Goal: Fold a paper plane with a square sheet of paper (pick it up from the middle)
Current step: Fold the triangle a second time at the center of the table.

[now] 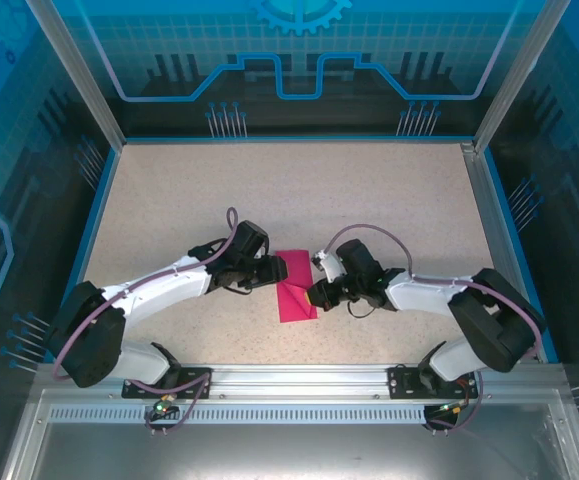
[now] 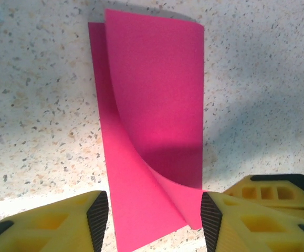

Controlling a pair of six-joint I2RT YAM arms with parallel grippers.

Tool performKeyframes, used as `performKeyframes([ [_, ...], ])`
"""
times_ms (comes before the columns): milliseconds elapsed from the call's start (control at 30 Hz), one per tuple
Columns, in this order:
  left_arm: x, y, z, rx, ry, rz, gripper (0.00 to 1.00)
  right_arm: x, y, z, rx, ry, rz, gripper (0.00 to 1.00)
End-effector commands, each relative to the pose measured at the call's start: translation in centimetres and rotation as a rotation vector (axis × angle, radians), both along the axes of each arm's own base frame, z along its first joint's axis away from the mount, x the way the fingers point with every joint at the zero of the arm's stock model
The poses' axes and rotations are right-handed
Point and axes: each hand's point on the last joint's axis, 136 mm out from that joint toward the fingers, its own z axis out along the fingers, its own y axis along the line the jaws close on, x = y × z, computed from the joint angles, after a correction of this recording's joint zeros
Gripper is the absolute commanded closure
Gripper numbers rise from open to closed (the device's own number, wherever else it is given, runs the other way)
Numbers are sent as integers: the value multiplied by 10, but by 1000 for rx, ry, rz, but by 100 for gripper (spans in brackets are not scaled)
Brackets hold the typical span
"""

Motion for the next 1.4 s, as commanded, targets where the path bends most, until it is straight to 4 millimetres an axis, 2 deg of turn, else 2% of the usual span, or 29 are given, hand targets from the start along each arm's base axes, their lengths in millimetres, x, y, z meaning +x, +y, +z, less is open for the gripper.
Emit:
performKeyframes([
  [0,-2,-2,4,-32,-11,-28,49,6,9,8,51,11,47,94],
  [333,-6,-11,-1,-62,13,-60,55,13,6,0,45,66,86,93],
  [467,-11,-15,-1,-77,23,-74,59,11,5,3,63,105,112,93],
  [667,-17,-12,-3,-86,30,-58,59,3,0,10,38,129,163,93],
  [967,-19,-16,-3,-91,31,-54,61,17,-5,1,-40,140,150,90],
  [1200,-18,-17,-3,-89,31,-50,61,19,-5,-8,-71,167,166,90],
  [1367,-18,-18,-1,-84,28,-56,61,21,-5,-6,-84,153,170,89],
])
